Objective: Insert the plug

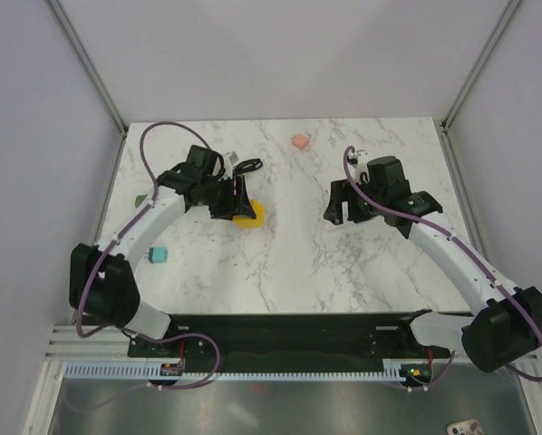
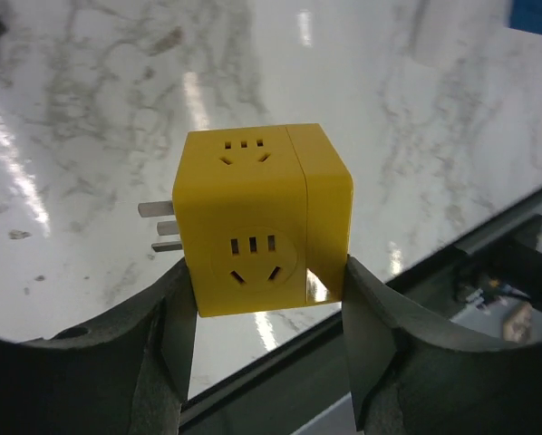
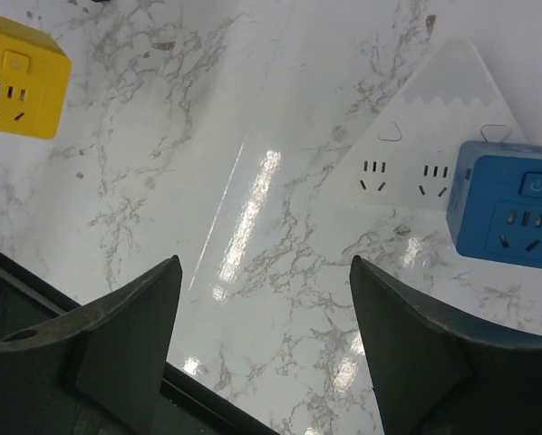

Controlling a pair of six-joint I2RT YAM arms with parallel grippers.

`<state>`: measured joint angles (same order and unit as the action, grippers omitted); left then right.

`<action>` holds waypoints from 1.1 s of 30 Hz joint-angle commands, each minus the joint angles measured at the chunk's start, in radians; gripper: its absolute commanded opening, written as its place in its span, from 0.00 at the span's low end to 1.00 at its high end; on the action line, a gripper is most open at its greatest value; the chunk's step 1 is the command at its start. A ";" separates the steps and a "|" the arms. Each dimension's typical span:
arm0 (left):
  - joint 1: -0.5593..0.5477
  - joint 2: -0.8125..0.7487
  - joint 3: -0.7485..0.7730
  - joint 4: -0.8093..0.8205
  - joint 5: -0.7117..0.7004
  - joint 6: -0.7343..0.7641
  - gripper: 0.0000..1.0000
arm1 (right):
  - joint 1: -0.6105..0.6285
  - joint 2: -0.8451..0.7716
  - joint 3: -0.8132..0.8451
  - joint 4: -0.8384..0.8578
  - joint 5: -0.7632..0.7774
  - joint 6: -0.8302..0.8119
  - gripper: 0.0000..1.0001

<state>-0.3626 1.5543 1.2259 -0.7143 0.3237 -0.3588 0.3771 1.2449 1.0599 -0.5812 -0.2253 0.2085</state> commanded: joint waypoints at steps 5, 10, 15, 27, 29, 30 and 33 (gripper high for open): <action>-0.006 -0.270 -0.100 0.203 0.383 -0.012 0.02 | 0.028 -0.055 -0.017 0.159 -0.013 0.144 0.85; -0.015 -0.387 -0.232 0.375 0.347 -0.089 0.02 | 0.048 -0.035 0.003 0.240 0.004 0.444 0.87; -0.053 -0.485 -0.279 0.455 0.241 -0.075 0.02 | 0.117 -0.093 -0.069 0.415 0.047 0.750 0.89; -0.095 -0.488 -0.276 0.463 0.224 -0.057 0.02 | 0.304 -0.039 -0.020 0.504 0.081 0.669 0.96; -0.098 -0.487 -0.275 0.464 0.224 -0.055 0.02 | 0.331 -0.013 0.003 0.504 0.086 0.652 0.97; -0.099 -0.488 -0.275 0.463 0.221 -0.057 0.02 | 0.353 -0.006 0.018 0.504 0.093 0.646 0.97; -0.105 -0.493 -0.276 0.463 0.224 -0.054 0.02 | 0.393 0.030 0.037 0.498 0.118 0.625 0.97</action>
<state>-0.4591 1.0714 0.9371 -0.3183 0.5484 -0.4149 0.7418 1.2545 1.0401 -0.1238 -0.1463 0.8673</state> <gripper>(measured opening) 0.624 0.970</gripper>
